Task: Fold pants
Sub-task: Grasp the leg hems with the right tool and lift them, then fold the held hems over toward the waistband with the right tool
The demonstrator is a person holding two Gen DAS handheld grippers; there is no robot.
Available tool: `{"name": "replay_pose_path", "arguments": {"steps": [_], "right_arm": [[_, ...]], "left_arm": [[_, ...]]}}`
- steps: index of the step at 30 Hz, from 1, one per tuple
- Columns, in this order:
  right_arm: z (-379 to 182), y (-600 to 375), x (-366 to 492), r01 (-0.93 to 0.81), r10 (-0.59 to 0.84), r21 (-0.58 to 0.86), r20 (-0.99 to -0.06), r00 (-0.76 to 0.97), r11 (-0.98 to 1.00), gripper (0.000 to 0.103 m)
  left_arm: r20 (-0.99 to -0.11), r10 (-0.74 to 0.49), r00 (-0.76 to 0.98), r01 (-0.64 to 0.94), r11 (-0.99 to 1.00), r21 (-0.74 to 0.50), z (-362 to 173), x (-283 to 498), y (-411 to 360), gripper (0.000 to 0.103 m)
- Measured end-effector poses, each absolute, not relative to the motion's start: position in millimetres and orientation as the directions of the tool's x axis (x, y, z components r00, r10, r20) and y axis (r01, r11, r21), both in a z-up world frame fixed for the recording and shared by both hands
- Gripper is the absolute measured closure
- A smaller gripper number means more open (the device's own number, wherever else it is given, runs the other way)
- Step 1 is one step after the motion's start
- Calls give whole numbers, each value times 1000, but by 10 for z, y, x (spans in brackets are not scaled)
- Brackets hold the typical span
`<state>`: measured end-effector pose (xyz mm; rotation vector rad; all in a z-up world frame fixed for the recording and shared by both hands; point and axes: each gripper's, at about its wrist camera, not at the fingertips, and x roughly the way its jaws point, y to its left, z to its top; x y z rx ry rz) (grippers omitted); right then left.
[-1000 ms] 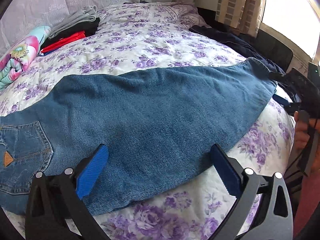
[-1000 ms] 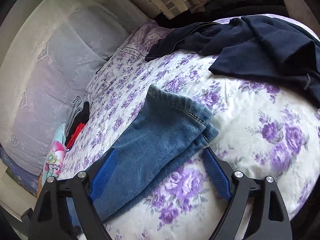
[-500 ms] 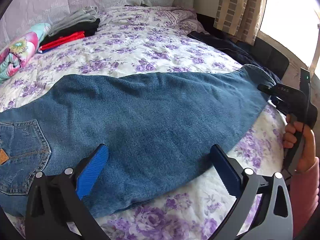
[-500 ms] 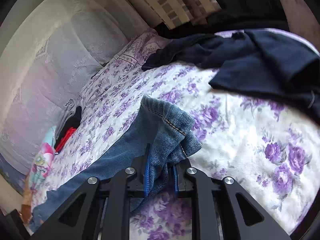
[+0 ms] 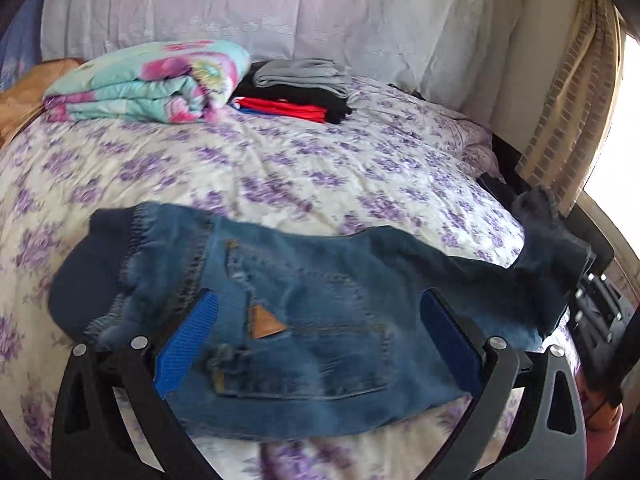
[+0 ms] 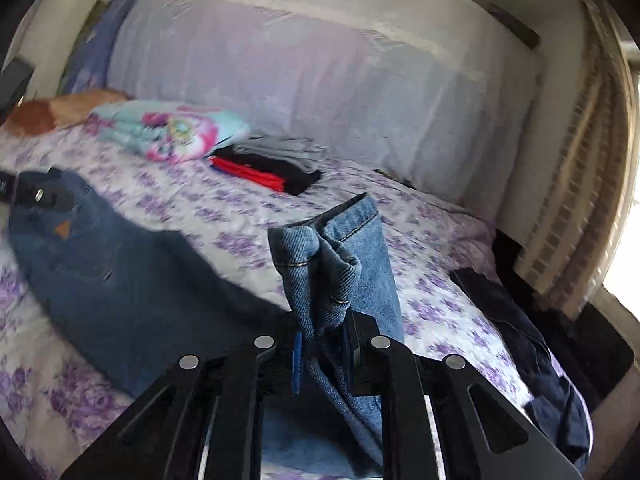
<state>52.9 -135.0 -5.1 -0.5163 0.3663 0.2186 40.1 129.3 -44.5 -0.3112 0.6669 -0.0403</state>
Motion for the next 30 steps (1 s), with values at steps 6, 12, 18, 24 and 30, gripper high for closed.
{"name": "replay_pose_path", "arguments": {"steps": [6, 12, 18, 24, 30], "right_arm": [[-573, -879, 419, -437, 108, -572, -517, 849, 694, 88], [-465, -852, 334, -456, 104, -591, -531, 841, 665, 88], [-558, -840, 371, -557, 142, -520, -635, 759, 648, 58], [238, -1527, 499, -615, 473, -63, -580, 663, 786, 49], [309, -2249, 1279, -350, 353, 122, -577, 737, 929, 80]], "left_arm": [[-582, -50, 812, -65, 982, -175, -494, 232, 1280, 4], [-583, 0, 812, -62, 994, -86, -535, 269, 1170, 4], [-583, -17, 812, -46, 995, -93, -517, 259, 1182, 4], [-519, -182, 835, 85, 975, -206, -187, 303, 1010, 4], [-483, -426, 765, 339, 904, -260, 36, 627, 83, 19]]}}
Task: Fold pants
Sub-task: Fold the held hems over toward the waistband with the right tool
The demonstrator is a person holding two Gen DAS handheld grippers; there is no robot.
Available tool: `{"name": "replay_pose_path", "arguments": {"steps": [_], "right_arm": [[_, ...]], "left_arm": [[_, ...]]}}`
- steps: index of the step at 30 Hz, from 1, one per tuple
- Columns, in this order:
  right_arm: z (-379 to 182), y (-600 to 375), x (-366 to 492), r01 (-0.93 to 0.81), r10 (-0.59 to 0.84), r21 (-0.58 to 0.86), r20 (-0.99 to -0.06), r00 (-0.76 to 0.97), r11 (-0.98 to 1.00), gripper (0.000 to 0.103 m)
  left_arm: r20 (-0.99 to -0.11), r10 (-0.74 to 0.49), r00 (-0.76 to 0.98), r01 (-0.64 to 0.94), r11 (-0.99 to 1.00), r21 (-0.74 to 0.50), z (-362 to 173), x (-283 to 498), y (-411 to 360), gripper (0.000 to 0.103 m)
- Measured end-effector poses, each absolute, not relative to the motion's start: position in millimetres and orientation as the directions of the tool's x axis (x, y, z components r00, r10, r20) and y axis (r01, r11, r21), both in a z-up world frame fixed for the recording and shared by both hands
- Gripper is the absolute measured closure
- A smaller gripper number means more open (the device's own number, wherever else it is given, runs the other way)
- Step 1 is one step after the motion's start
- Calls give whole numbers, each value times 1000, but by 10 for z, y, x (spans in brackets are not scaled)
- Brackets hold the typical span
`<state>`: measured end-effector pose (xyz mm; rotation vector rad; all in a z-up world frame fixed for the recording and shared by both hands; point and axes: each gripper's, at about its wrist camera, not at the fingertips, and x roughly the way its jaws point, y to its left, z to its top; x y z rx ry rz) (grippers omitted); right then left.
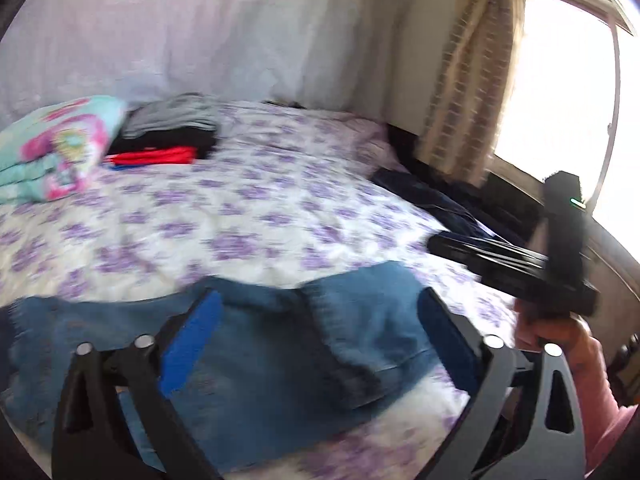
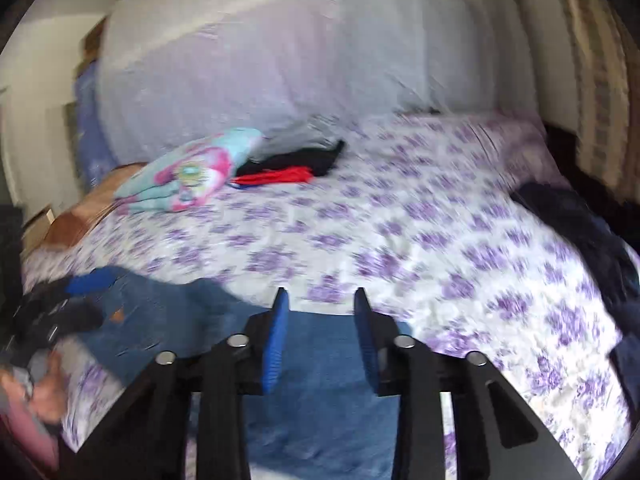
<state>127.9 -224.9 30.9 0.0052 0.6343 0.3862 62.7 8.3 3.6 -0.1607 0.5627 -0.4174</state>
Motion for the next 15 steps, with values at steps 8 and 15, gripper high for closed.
{"name": "replay_pose_path", "arguments": {"steps": [8, 15], "right_arm": [[-526, -2375, 1751, -266, 316, 186, -710, 630, 946, 86], [-66, -2429, 1255, -296, 363, 215, -629, 688, 931, 84]], "left_arm": [[-701, -482, 525, 428, 862, -272, -810, 1031, -680, 56], [-669, -501, 549, 447, 852, -271, -813, 964, -648, 56]]}}
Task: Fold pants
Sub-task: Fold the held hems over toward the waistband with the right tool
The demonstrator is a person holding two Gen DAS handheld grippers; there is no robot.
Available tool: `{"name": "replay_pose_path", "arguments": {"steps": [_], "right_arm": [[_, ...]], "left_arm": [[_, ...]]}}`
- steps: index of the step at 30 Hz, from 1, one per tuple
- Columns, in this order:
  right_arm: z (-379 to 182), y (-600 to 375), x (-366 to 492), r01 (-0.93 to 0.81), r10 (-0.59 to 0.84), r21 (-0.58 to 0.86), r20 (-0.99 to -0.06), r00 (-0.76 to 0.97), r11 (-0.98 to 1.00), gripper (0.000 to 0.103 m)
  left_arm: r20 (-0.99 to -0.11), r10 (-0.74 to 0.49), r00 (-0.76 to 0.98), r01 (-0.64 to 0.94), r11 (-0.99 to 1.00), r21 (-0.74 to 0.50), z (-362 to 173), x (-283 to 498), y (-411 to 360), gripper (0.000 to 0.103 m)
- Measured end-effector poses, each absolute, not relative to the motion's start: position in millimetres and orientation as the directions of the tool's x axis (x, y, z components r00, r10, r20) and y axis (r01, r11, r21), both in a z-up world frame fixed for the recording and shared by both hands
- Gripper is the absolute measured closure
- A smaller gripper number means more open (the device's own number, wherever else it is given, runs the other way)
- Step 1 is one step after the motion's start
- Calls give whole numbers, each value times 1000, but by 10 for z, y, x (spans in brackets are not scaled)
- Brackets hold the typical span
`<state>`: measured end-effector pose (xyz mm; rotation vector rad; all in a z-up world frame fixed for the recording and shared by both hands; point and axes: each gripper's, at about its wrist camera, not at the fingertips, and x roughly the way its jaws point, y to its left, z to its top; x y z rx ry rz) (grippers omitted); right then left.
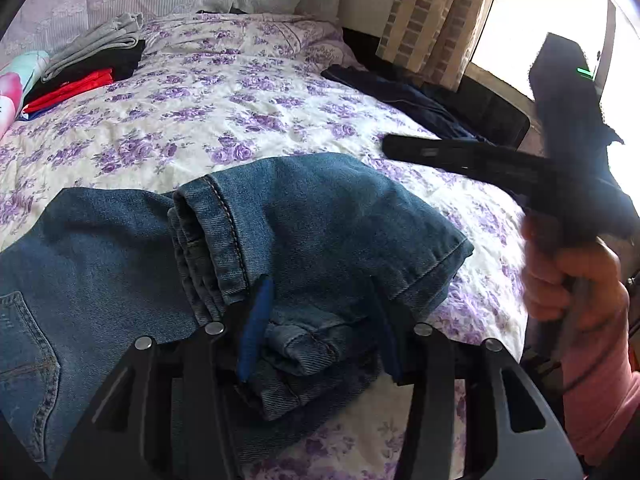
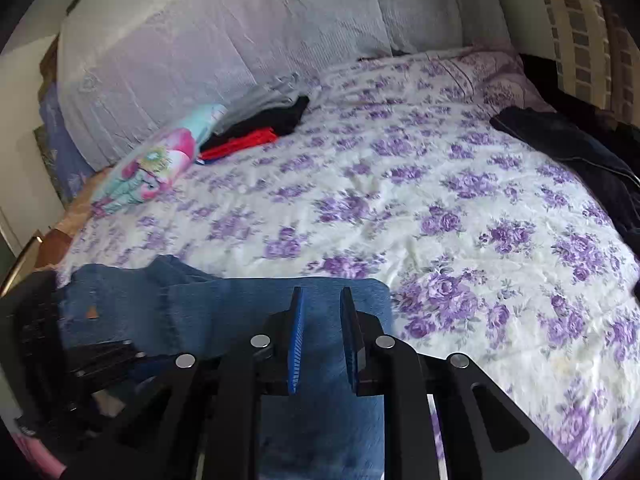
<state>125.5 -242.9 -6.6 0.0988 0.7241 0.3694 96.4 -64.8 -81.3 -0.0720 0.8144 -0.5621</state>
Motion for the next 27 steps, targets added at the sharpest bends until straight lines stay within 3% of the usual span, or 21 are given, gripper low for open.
{"name": "replay_pose_path", "arguments": {"steps": [3, 6, 8, 11, 15, 17, 18, 21, 25, 26, 27], "right_arm": [[1, -2449, 826, -294, 330, 164, -622, 710, 942, 84], [-336, -2480, 662, -249, 243, 95, -693, 679, 964, 87], [-587, -2586, 580, -229, 268, 148, -666, 697, 962, 87], [-491, -2591, 578, -200, 262, 169, -674, 691, 965, 87], [-368, -2445, 635, -242, 280, 154, -680, 677, 958, 83], [-283, -2349, 695, -247, 279, 146, -677, 682, 958, 83], [-204, -2288, 705, -284, 325, 172, -653, 684, 943, 83], [3, -1992, 834, -416, 470, 236, -589, 657, 878, 83], [-31, -1532, 1232, -503, 555, 275, -601, 575, 819, 81], [-108, -1435, 1342, -505, 554, 279, -625, 550, 817, 79], [-224, -1339, 1456, -503, 546, 285, -665, 510, 816, 67]], "left_arm": [[-664, -508, 549, 447, 849, -281, -812, 985, -622, 56], [-662, -511, 548, 450, 847, -282, -798, 976, -625, 56], [-661, -515, 545, 456, 844, -282, -802, 974, -630, 56], [-657, -521, 545, 453, 842, -292, -799, 970, -617, 56], [-620, -575, 534, 414, 817, -401, -729, 916, -411, 55], [-598, -581, 553, 392, 814, -428, -680, 816, -280, 36], [-594, -562, 575, 374, 827, -420, -661, 751, -220, 31], [-588, -515, 624, 343, 856, -386, -603, 572, -55, 29], [-563, -470, 680, 315, 880, -354, -476, 351, 211, 27], [-562, -439, 701, 297, 896, -329, -455, 306, 273, 25], [-562, -401, 724, 269, 914, -305, -446, 258, 362, 24]]}}
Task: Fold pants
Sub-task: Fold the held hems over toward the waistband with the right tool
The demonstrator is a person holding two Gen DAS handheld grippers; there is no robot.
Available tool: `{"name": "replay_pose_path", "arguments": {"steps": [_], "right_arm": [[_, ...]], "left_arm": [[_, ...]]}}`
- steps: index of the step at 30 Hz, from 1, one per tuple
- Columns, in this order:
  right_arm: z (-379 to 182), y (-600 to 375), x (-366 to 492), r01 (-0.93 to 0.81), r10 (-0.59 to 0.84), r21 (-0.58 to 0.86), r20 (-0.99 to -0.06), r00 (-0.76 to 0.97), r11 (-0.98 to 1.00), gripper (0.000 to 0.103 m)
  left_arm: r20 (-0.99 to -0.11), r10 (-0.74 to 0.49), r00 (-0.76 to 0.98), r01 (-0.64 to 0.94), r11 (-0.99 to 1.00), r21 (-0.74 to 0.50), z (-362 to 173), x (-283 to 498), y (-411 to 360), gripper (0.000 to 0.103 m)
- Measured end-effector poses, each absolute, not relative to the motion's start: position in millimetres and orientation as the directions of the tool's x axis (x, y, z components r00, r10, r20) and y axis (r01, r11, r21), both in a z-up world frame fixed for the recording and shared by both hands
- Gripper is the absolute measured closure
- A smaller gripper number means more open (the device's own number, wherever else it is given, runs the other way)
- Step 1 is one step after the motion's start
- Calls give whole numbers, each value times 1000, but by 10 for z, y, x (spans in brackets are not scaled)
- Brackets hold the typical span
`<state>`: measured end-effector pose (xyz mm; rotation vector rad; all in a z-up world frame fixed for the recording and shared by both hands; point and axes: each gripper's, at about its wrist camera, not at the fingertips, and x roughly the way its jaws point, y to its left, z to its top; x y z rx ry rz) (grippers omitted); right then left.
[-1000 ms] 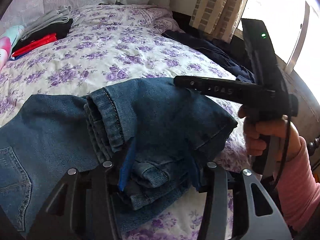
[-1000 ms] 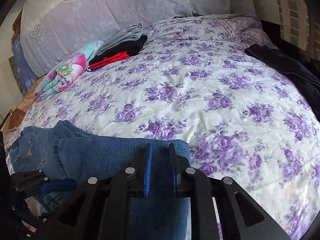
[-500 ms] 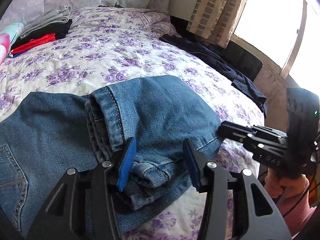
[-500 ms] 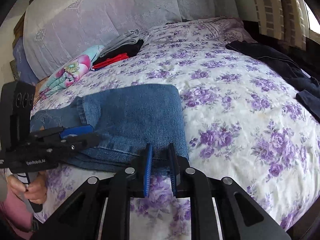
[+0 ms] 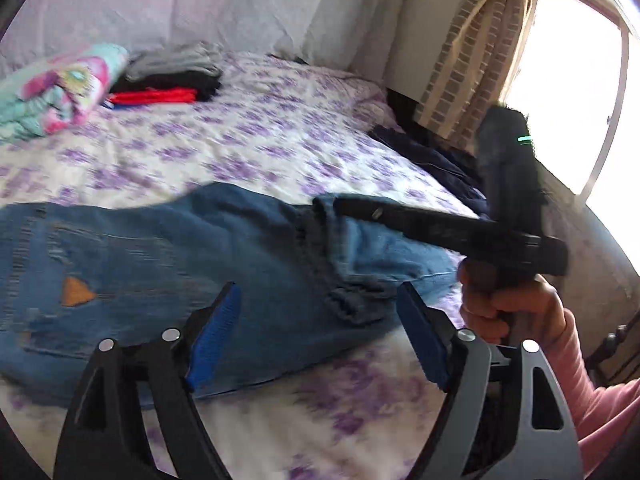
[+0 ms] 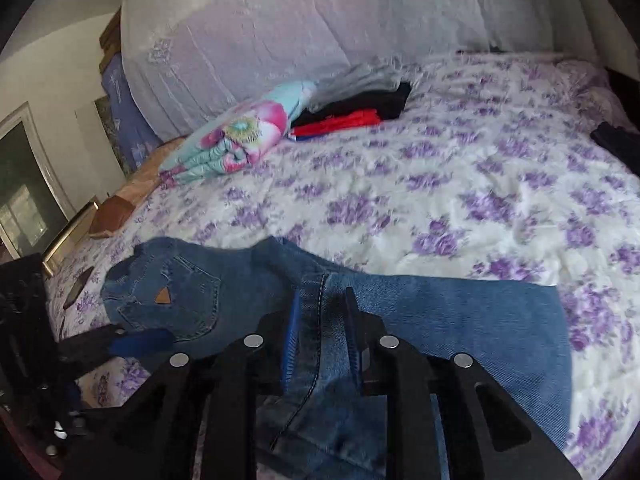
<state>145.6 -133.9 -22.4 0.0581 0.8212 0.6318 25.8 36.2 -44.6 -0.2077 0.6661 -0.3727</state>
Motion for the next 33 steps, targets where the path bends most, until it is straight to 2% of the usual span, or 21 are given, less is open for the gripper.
{"name": "replay_pose_path", "arguments": {"steps": [1, 4, 7, 10, 13, 16, 19, 22, 25, 33], "right_arm": [[-386, -1243, 1574, -496, 518, 271, -715, 470, 825, 67], [-365, -1194, 1571, -483, 481, 229, -720, 501, 845, 68], [-89, -1299, 1248, -491, 520, 244, -640, 566, 836, 68], [-83, -1408, 918, -485, 530, 253, -595, 605, 837, 68], [-524, -1347, 879, -463, 479, 230, -689, 544, 856, 69], [-353, -1290, 730, -468, 437, 150, -672, 598, 871, 68], [-144, -1341, 583, -492, 486, 177, -614, 622, 852, 68], [-441, -1272, 643, -477, 431, 143, -695, 576, 867, 67], [-500, -1205, 574, -470, 391, 73, -674, 627, 879, 65], [-520, -1161, 538, -472, 376, 44, -671, 639, 880, 62]], "left_arm": [[-566, -376, 734, 247, 923, -294, -452, 229, 445, 23], [-584, -347, 734, 186, 930, -318, -520, 173, 710, 23], [-588, -354, 727, 170, 923, -346, -587, 104, 878, 23], [-580, -337, 742, 188, 934, -303, -584, 32, 852, 22], [-578, -322, 750, 205, 943, -261, -583, 54, 745, 16], [-600, -315, 735, 197, 947, -255, -621, 118, 671, 15], [-598, -308, 740, 201, 949, -241, -650, 111, 652, 12], [-609, -269, 746, 190, 963, -192, -732, 109, 585, 11], [-619, -220, 754, 180, 975, -128, -754, 93, 499, 9], [-619, -218, 755, 170, 976, -136, -754, 39, 516, 9]]}}
